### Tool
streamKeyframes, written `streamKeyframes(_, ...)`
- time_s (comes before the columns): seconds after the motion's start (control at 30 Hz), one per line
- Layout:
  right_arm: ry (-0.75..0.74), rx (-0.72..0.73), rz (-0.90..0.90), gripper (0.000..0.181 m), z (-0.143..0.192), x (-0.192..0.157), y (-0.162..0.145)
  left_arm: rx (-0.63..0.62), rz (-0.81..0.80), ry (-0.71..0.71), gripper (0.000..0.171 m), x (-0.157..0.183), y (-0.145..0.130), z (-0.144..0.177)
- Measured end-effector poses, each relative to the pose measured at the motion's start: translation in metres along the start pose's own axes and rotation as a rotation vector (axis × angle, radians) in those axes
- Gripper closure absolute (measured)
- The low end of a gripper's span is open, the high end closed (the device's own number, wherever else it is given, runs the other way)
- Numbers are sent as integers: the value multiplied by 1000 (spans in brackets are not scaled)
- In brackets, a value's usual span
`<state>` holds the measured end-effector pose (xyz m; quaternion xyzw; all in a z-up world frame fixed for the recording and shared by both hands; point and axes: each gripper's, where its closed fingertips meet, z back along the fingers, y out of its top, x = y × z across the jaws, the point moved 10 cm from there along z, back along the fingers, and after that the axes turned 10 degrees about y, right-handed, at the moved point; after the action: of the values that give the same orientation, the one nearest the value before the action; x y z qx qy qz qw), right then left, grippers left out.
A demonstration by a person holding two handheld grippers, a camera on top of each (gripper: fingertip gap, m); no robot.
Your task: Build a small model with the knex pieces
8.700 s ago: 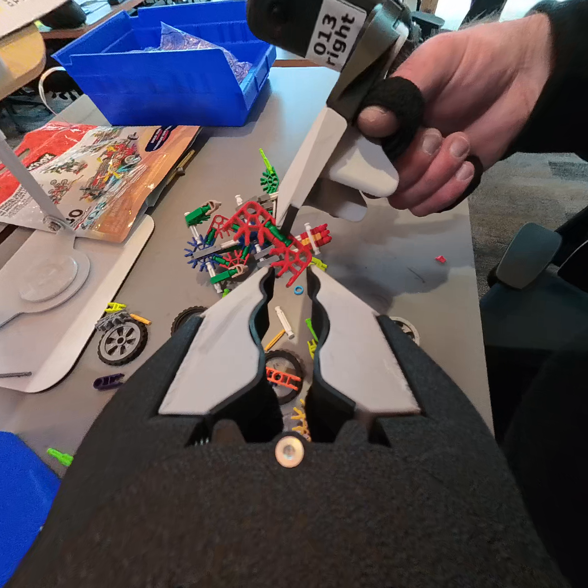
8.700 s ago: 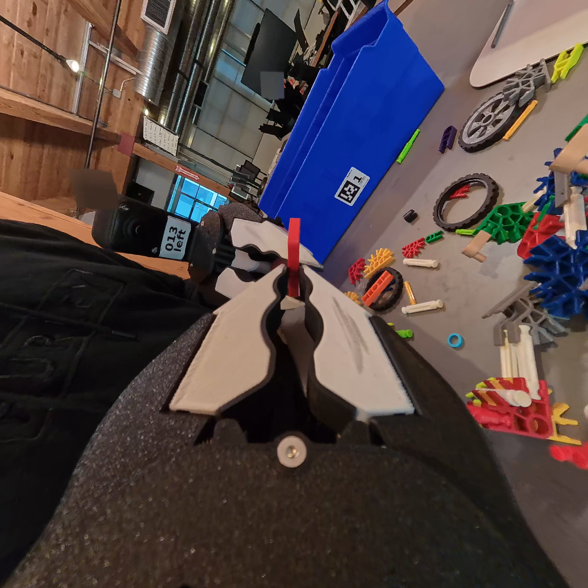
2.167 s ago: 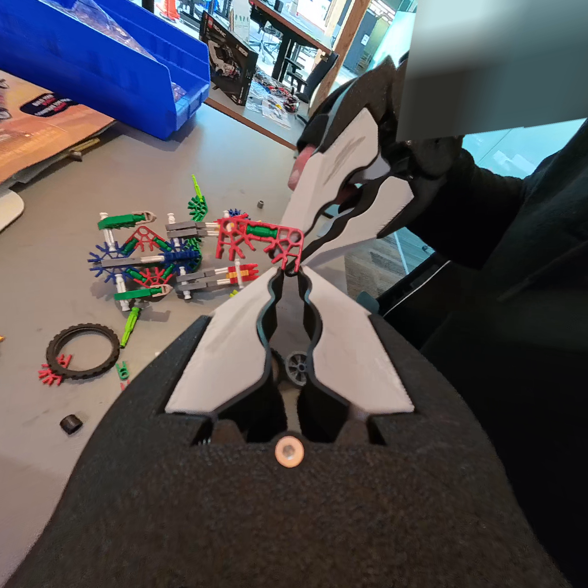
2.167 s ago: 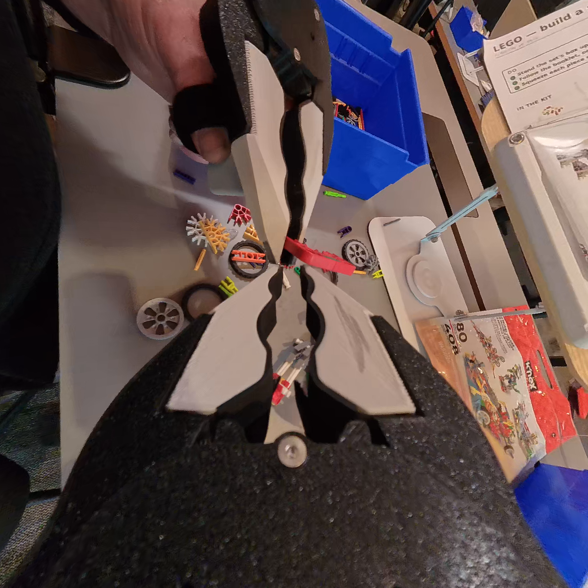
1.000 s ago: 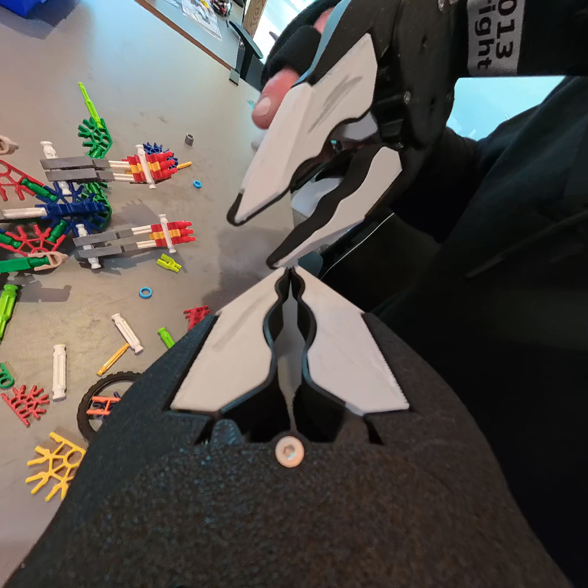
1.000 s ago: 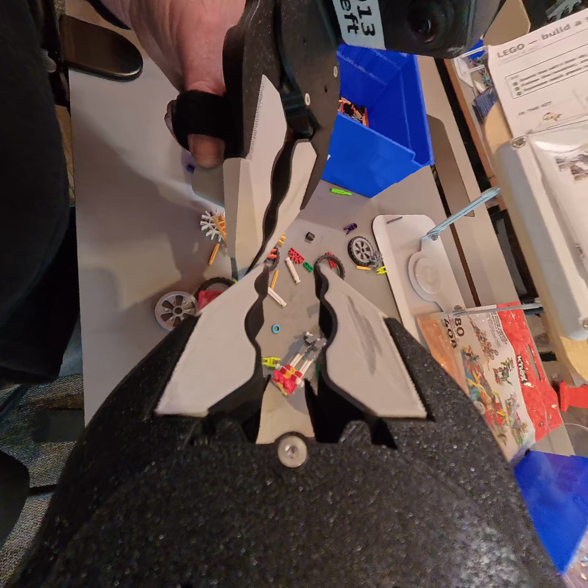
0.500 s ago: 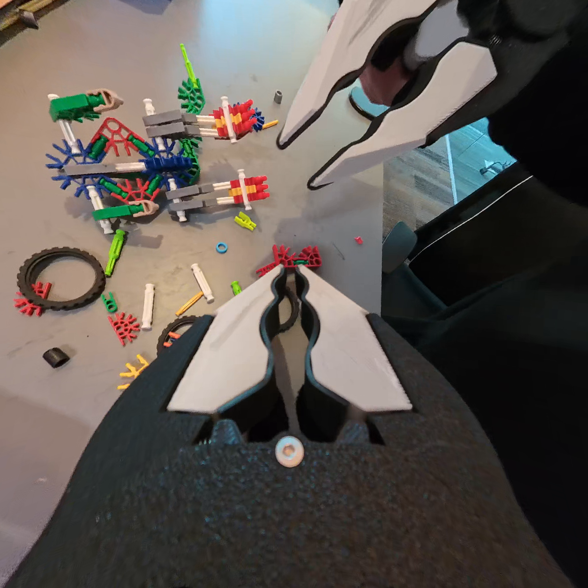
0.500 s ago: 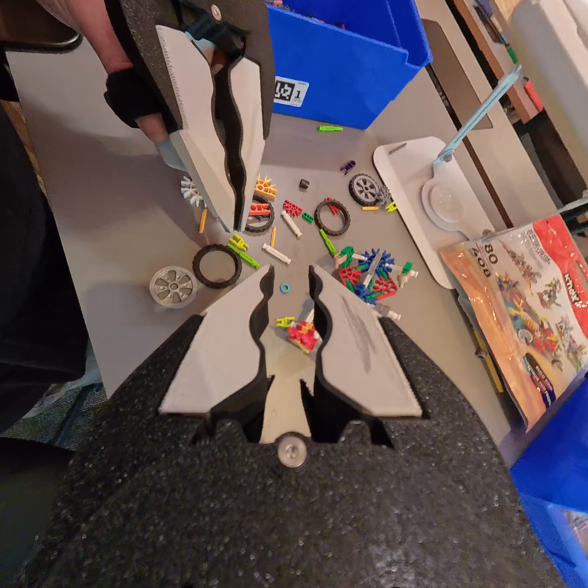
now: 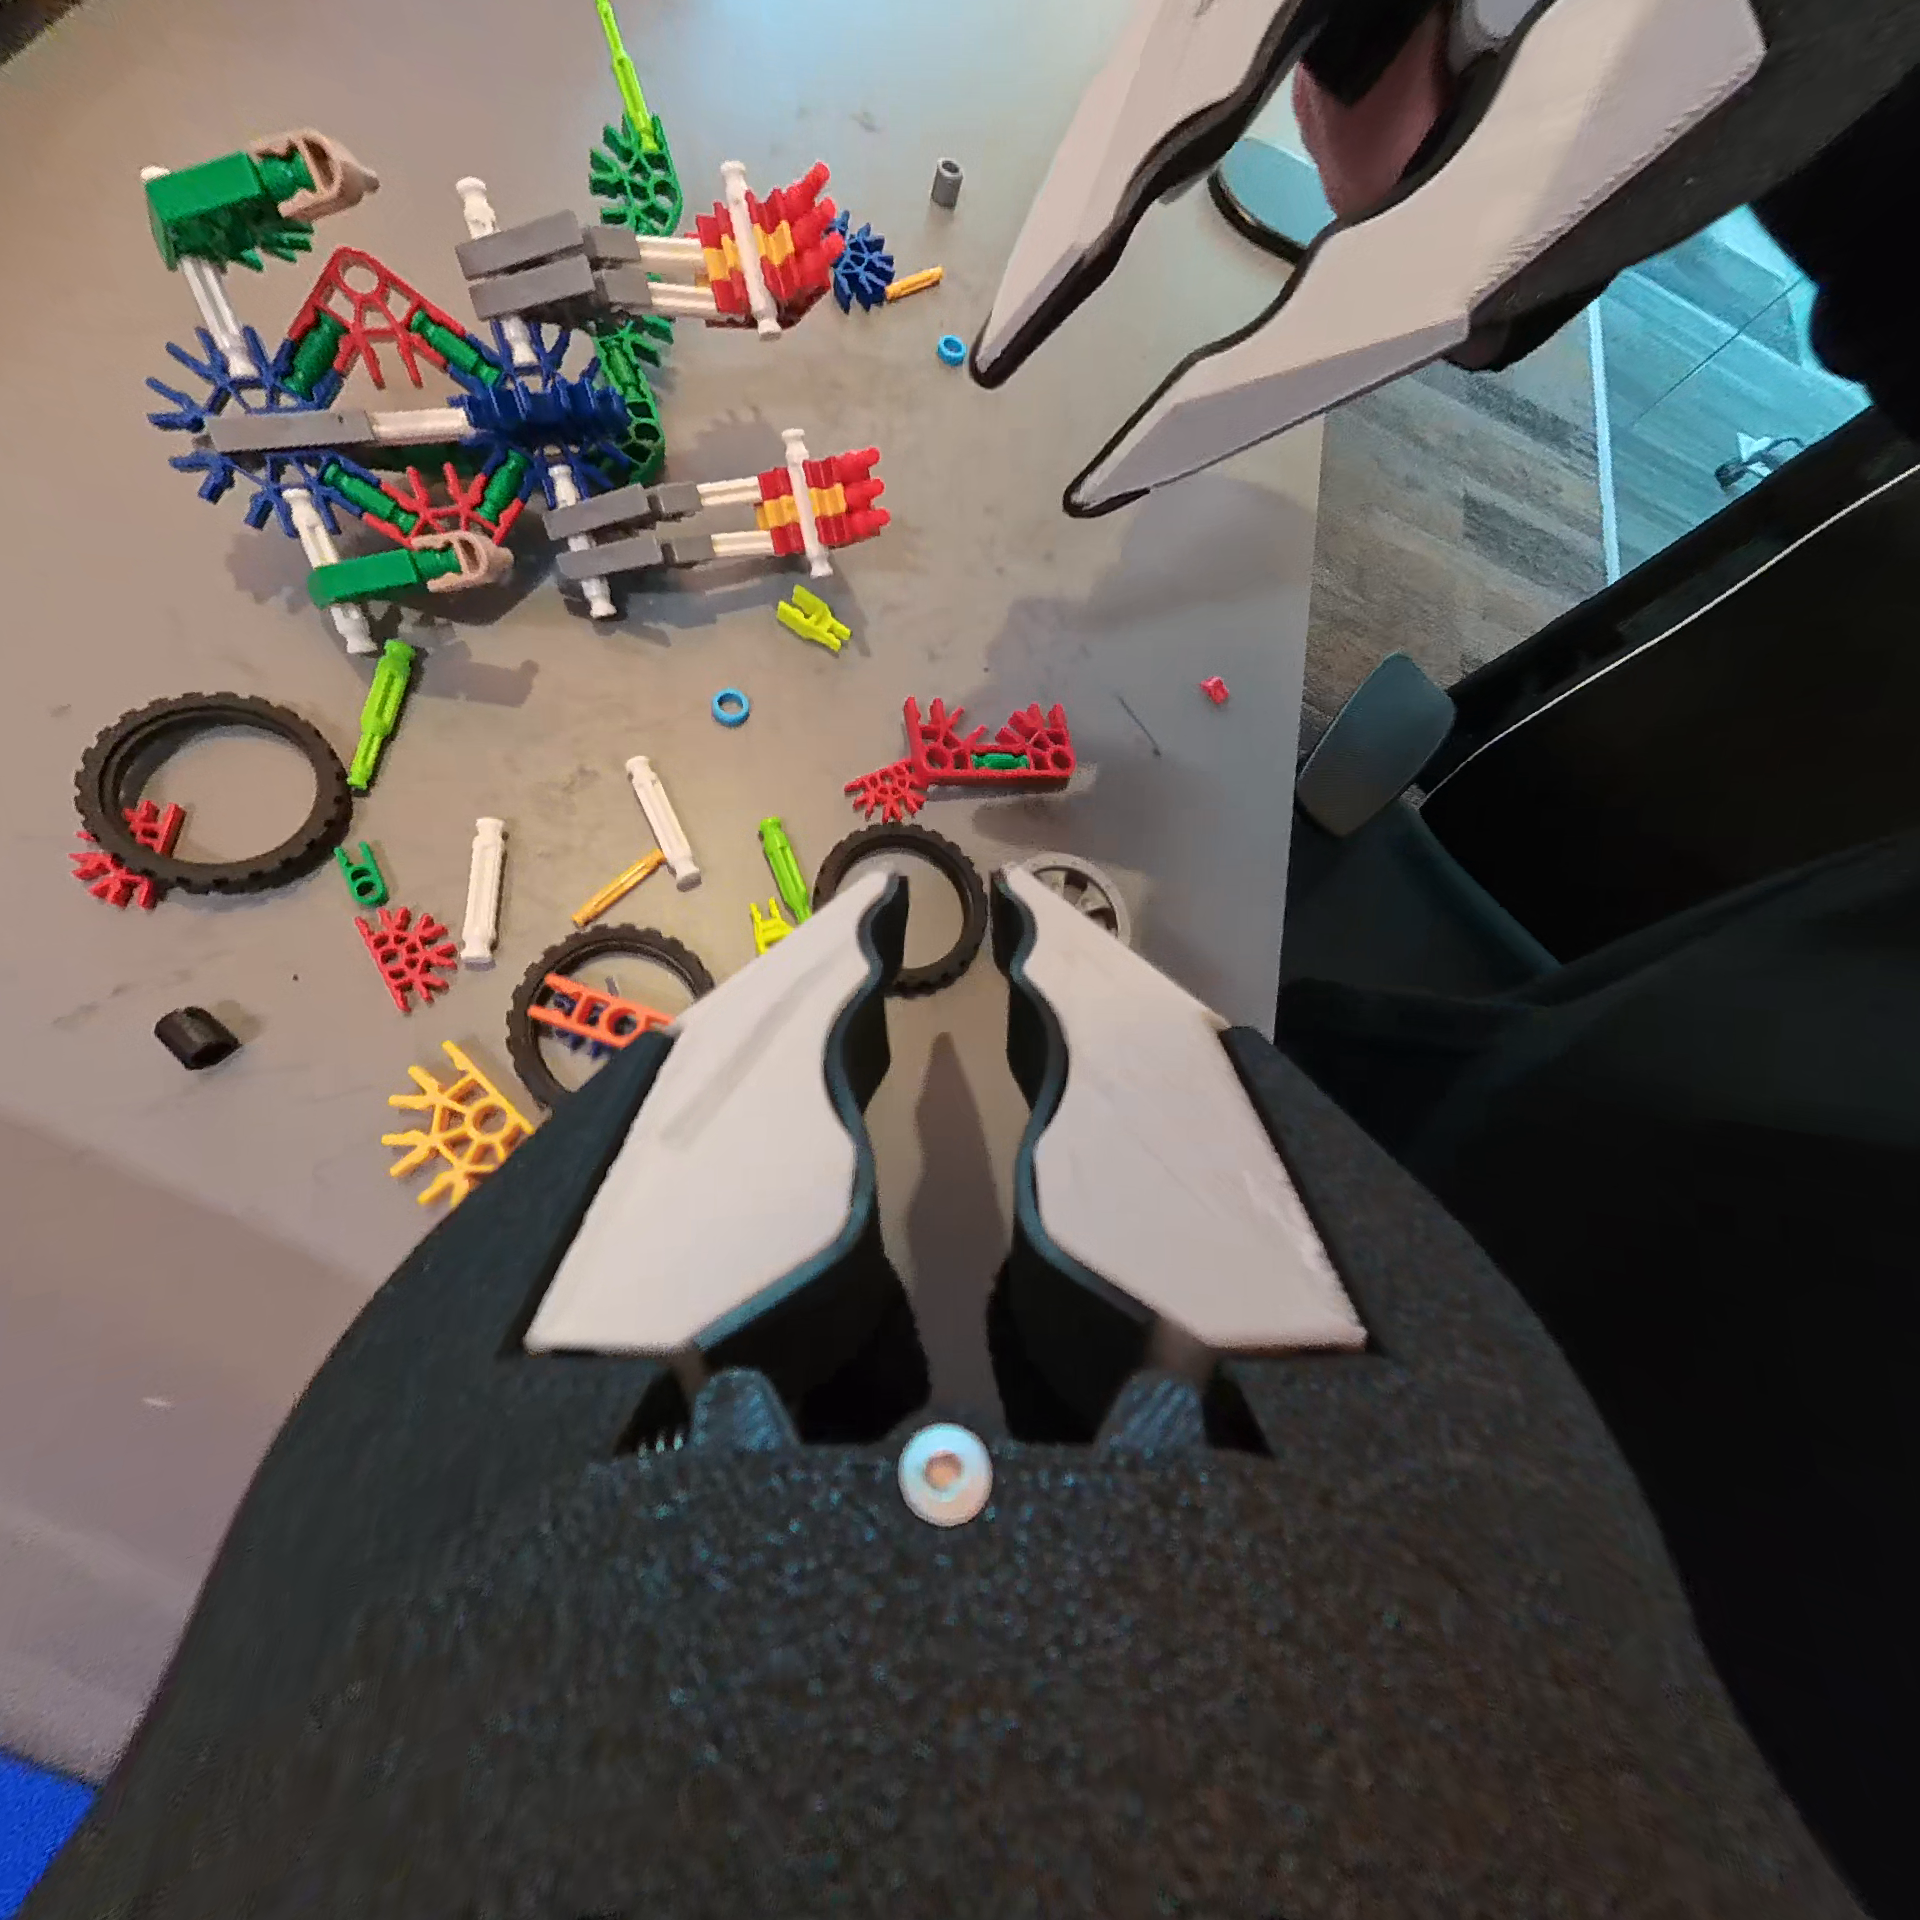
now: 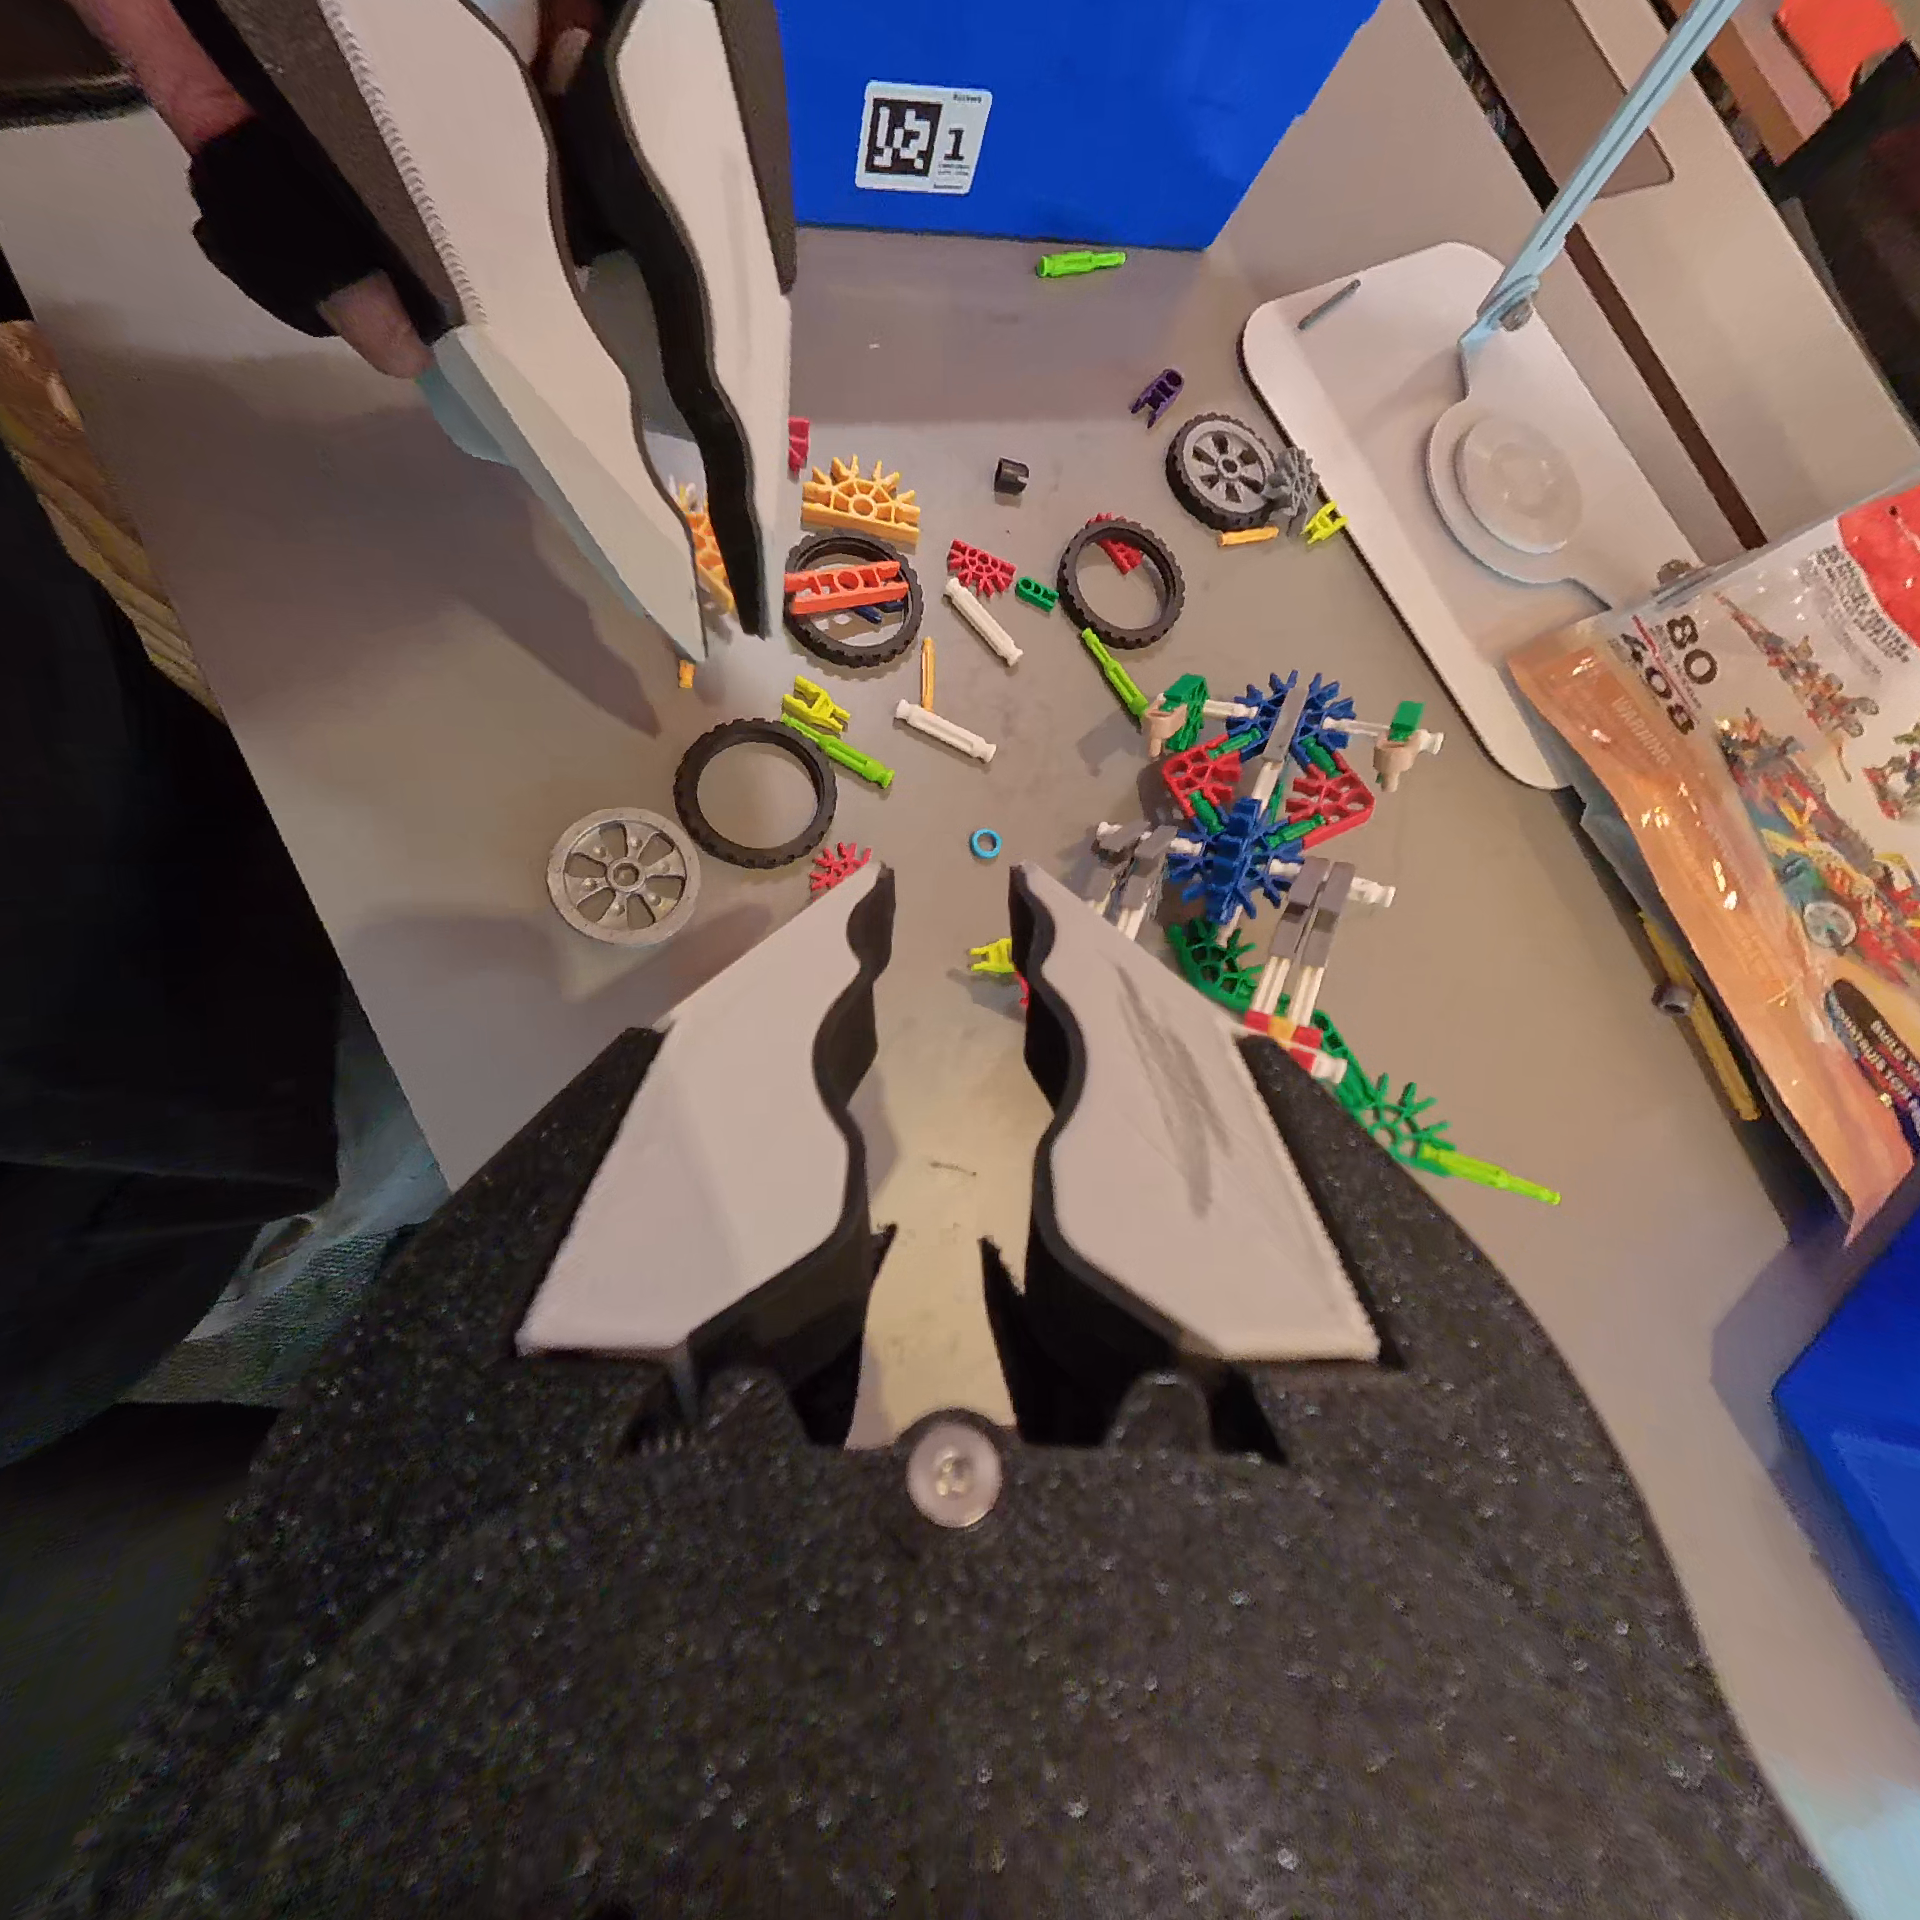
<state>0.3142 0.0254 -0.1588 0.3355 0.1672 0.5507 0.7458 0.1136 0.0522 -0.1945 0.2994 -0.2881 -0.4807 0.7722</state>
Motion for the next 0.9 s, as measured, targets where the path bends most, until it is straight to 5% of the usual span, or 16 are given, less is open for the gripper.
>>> streamKeyframes(0.9, 64, -60, -211, 157, -58, -15, -5, -115, -84, 204, 151, 4, -23, -10)
